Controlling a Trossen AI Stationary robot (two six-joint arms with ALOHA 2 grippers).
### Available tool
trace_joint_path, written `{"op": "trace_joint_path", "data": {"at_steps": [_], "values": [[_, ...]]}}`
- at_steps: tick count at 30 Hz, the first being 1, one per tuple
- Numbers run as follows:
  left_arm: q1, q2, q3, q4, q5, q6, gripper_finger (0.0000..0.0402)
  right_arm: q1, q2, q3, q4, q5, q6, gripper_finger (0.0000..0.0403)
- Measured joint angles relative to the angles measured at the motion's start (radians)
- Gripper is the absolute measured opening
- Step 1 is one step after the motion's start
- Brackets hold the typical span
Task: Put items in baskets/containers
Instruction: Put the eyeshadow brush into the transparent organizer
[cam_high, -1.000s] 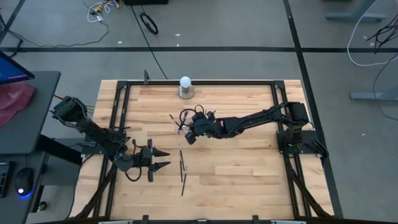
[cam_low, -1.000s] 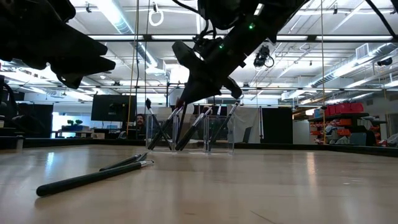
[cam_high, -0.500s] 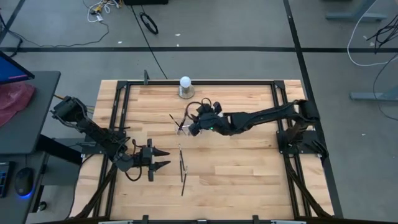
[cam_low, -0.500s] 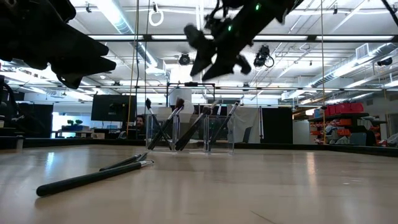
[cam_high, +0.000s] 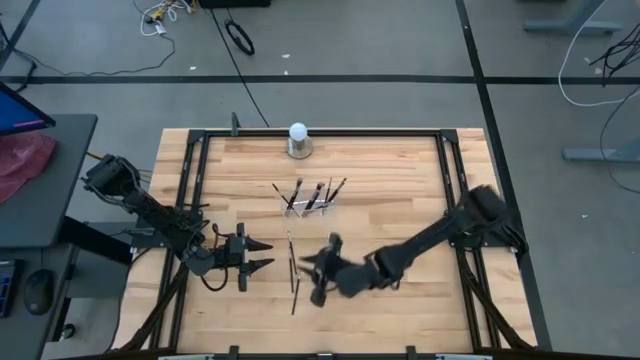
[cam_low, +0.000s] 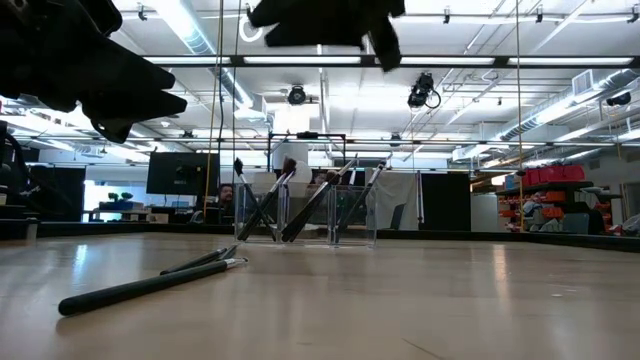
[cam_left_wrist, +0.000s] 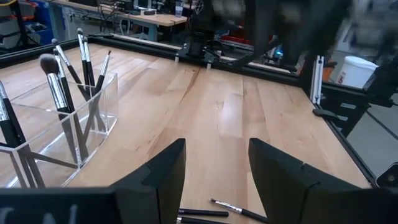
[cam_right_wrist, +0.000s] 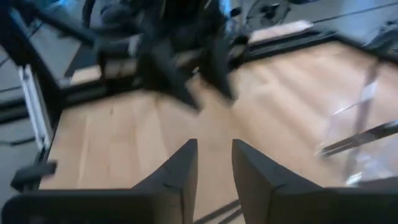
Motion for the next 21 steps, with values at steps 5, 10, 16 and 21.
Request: {"op": "trace_joint_path", "data": {"at_steps": [5,10,16,21], "values": [[0.0,0.0,0.0,0.0,0.0,-0.023,0.0181,0.002,0.183,0.009,0.097,-0.084,0.098,0.0114],[-0.001,0.0,0.0,0.0,0.032,-0.042,0.0181,-0.038,0.283,0.085,0.088,-0.18,0.083,0.0178],[-0.002,0.0,0.0,-0.001,0.038,-0.073,0.0181,-0.1,0.29,0.132,-0.062,-0.083,0.171,0.022],[-0.002,0.0,0.0,0.0,0.038,-0.073,0.0181,-0.154,0.308,0.135,-0.139,-0.073,0.291,0.0208]]}}
